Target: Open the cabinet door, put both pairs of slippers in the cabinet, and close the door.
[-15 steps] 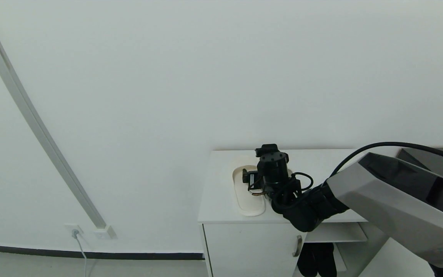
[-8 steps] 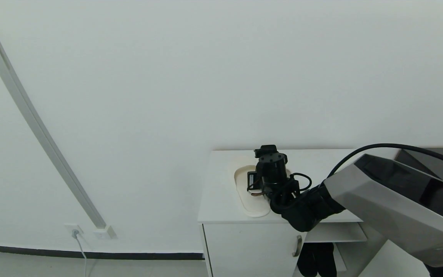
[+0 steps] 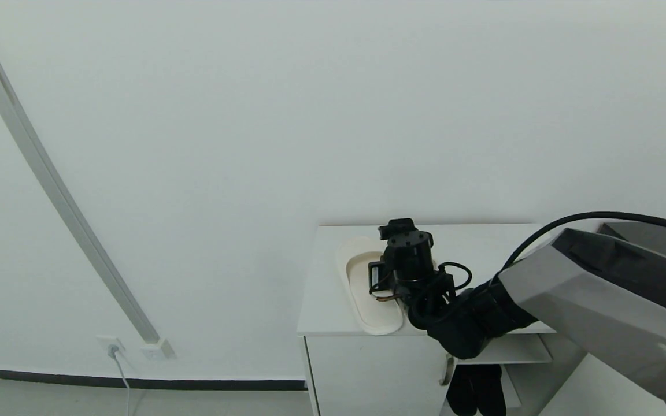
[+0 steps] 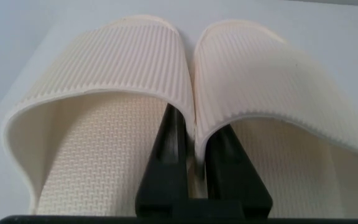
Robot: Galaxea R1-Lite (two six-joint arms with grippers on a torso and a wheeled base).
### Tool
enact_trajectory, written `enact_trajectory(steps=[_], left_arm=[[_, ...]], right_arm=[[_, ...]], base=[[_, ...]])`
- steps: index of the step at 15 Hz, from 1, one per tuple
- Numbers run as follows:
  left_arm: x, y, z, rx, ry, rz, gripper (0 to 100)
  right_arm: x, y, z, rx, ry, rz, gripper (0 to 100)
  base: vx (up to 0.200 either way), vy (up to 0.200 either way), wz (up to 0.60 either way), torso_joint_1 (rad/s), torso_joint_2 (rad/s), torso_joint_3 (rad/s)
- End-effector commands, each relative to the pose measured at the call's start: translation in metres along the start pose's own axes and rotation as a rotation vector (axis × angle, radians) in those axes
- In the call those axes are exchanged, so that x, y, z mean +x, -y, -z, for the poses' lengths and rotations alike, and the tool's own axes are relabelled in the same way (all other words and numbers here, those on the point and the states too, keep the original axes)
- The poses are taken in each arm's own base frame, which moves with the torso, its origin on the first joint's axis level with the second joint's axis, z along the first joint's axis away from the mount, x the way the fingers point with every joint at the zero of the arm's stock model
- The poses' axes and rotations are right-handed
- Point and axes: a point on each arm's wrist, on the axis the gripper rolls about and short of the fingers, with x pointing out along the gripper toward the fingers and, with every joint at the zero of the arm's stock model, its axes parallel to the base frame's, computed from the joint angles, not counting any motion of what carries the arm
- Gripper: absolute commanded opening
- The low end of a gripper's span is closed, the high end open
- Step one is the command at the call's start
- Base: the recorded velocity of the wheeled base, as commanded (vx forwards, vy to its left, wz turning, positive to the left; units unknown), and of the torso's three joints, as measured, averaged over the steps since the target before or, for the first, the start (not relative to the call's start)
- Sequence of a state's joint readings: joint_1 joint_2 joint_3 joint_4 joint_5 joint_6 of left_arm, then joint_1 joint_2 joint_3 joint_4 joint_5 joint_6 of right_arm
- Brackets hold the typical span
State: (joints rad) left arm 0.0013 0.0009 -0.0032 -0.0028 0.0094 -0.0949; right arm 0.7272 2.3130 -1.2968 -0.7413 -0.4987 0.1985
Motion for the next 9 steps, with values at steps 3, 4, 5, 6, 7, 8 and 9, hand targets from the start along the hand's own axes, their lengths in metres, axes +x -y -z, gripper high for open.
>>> enact_trajectory(steps=[3,4,5,6,7,8,9], left_arm=[[0.000,0.000,0.000,0.000,0.000,0.000,0],[0.000,0.000,0.000,0.000,0.000,0.000,0],[0.000,0.000,0.000,0.000,0.000,0.000,0],[0.000,0.000,0.000,0.000,0.000,0.000,0],[0.000,0.000,0.000,0.000,0.000,0.000,0],[0.000,0.000,0.000,0.000,0.000,0.000,0],[0.000,0.000,0.000,0.000,0.001,-0.002,0]], right_arm=[[-0.047,0.002,-0.031,-0.013,0.025,-0.080,0],[-0.057,0.006,-0.035,-0.015,0.019,-0.113,0],[-0.068,0.011,-0.039,-0.026,0.012,-0.149,0],[-0.084,0.016,-0.041,-0.045,0.001,-0.208,0],[-0.100,0.023,-0.042,-0.068,-0.010,-0.266,0],[-0.120,0.031,-0.039,-0.103,-0.029,-0.349,0],[-0.138,0.041,-0.036,-0.158,-0.047,-0.423,0]], base=[[0.000,0.000,0.00,0.000,0.00,0.000],[0.000,0.000,0.00,0.000,0.00,0.000],[0.000,0.000,0.00,0.000,0.00,0.000],[0.000,0.000,0.00,0.000,0.00,0.000],[0.000,0.000,0.00,0.000,0.00,0.000],[0.000,0.000,0.00,0.000,0.00,0.000],[0.000,0.000,0.00,0.000,0.00,0.000]])
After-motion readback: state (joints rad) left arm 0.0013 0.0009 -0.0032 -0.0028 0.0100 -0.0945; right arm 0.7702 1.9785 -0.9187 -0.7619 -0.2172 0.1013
